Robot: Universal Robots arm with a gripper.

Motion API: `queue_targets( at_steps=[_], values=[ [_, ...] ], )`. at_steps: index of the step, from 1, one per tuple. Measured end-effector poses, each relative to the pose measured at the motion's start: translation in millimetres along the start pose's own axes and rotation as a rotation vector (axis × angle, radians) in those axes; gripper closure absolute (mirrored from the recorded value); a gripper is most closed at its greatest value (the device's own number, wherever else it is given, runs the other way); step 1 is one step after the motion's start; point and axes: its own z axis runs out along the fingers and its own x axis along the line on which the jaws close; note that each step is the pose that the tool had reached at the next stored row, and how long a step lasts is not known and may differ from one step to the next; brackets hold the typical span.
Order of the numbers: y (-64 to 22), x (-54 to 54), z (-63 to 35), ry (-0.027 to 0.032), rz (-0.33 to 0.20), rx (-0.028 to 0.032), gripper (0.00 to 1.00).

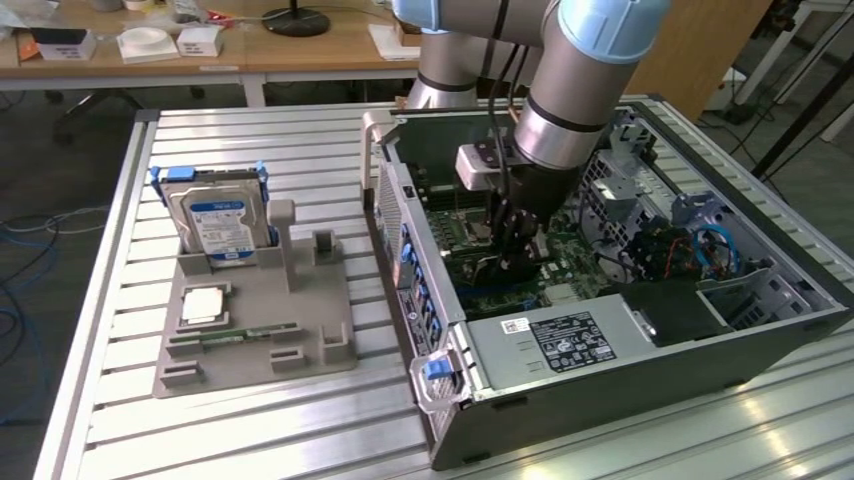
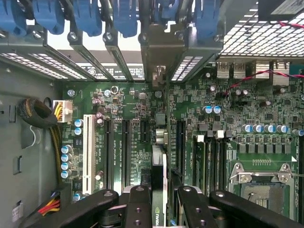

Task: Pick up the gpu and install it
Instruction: 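Insert the gpu into the slot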

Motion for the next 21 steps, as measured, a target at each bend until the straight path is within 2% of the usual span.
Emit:
queue_targets(
  at_steps=[4, 9, 19, 20, 21],
  values=[
    [0.4, 0.0, 0.4, 0.0005, 0.000, 0.0003, 0.74],
    [3.4, 0.0, 2.5, 0.0004, 0.000, 0.0050, 0.74],
    [5.1, 0.0, 2.7, 0.0000, 0.000, 0.0045, 0.74],
    [5.5, -0.1, 3.0, -0.0013, 0.001, 0.0033, 0.74],
    [5.6, -0.1, 3.6, -0.0024, 0.001, 0.0047, 0.73]
  ],
)
